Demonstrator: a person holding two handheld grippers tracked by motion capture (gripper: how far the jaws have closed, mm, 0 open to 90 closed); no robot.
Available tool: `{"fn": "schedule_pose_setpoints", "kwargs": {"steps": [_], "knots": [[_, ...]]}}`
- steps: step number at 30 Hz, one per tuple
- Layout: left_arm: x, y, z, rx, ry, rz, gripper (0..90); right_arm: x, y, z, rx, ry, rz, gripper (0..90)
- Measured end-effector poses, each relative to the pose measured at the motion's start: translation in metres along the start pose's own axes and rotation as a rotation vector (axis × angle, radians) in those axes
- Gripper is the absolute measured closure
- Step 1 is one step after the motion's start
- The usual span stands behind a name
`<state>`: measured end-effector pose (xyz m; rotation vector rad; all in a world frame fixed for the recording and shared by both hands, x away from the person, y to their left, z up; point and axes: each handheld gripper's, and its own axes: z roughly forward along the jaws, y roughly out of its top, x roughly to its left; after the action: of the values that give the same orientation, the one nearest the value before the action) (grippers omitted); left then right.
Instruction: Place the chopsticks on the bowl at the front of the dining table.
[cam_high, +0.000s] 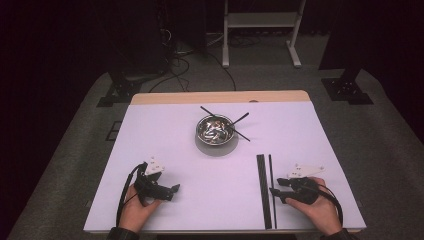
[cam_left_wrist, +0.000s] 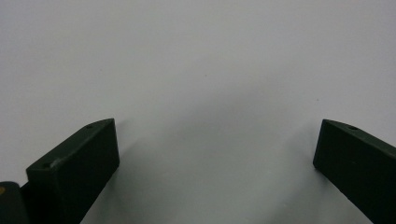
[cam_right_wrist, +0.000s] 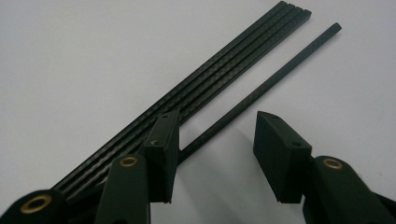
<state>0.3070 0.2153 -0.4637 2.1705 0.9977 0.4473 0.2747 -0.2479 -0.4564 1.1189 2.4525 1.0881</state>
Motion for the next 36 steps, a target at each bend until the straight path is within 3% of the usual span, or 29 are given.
{"fn": "schedule_pose_setpoints", "kwargs": {"steps": [15, 36], "knots": [[0.0, 0.0, 0.0, 0.0, 0.002, 0.0, 0.0, 0.01, -0.013, -0.012, -0.002, -0.006, -0.012, 49.9], [0.0, 0.0, 0.0, 0.0, 0.003, -0.003, 0.0, 0.001, -0.019, -0.019, 0.003, -0.061, -0.009, 50.5]]}}
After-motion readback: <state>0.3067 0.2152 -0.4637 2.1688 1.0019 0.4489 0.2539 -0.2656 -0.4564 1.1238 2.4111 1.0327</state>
